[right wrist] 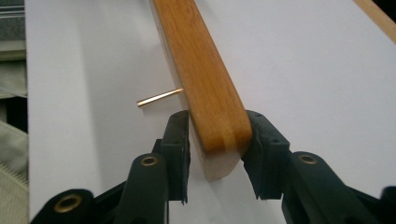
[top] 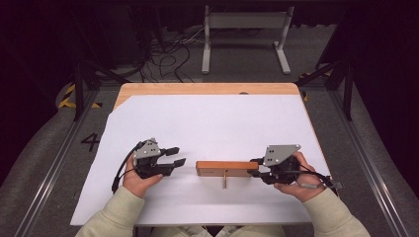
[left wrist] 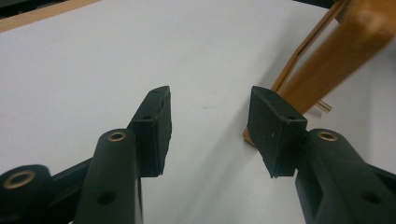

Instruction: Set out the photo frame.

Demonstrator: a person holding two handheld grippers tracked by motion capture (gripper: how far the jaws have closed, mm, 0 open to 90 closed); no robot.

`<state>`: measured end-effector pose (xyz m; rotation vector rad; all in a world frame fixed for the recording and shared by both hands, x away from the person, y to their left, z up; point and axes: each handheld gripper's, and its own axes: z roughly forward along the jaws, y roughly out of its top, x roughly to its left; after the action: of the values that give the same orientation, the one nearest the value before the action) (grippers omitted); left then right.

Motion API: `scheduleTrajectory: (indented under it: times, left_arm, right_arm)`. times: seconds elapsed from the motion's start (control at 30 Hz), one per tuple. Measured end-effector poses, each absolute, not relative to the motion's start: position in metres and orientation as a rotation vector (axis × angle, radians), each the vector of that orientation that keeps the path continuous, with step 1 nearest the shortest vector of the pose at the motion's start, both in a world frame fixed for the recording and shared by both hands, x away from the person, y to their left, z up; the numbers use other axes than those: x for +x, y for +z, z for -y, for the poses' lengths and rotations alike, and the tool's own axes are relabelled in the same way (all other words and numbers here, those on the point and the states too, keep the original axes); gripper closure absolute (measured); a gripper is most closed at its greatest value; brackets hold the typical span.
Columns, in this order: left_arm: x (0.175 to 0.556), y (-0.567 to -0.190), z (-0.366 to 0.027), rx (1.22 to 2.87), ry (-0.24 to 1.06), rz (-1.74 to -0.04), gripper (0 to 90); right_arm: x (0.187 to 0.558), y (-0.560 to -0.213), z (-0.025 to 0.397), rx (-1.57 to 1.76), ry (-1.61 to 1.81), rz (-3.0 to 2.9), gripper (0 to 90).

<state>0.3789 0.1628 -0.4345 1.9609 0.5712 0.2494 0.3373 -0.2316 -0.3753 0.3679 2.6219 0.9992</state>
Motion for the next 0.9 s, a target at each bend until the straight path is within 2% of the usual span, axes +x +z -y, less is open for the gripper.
scheduleTrajectory:
  times: [0.27, 0.4, 0.47, 0.53, 0.6, 0.67, 0.73, 0.83, 0.9]
  left_arm:
    - [0.379, -0.436, -0.162, 1.962, 0.243, -0.583, 49.7]
    - [0.38, -0.436, -0.162, 1.961, 0.241, -0.582, 49.5]
    - [0.38, -0.436, -0.162, 1.963, 0.239, -0.586, 49.1]
    - [0.38, -0.436, -0.162, 1.963, 0.239, -0.587, 49.1]
    - [0.38, -0.436, -0.162, 1.959, 0.241, -0.589, 49.1]
    - [0.381, -0.436, -0.163, 1.958, 0.238, -0.589, 49.1]
    - [0.381, -0.436, -0.162, 1.959, 0.238, -0.589, 49.1]
    - [0.38, -0.436, -0.163, 1.957, 0.243, -0.591, 49.1]
    - [0.38, -0.436, -0.163, 1.959, 0.245, -0.593, 49.1]
  right_arm:
    - [0.327, -0.381, 0.23, 0.356, 1.0, -2.643, 58.3]
    - [0.327, -0.388, 0.237, 0.437, 1.005, -2.637, 50.1]
    - [0.331, -0.396, 0.239, 0.487, 0.971, -2.655, 51.2]
    - [0.334, -0.404, 0.24, 0.527, 0.924, -2.683, 56.4]
    - [0.334, -0.407, 0.24, 0.537, 0.91, -2.698, 57.9]
    - [0.335, -0.413, 0.241, 0.57, 0.853, -2.73, 68.0]
    - [0.337, -0.418, 0.242, 0.61, 0.83, -2.76, 73.0]
    - [0.337, -0.424, 0.239, 0.592, 0.824, -2.816, 86.6]
    - [0.337, -0.427, 0.236, 0.586, 0.828, -2.836, 90.0]
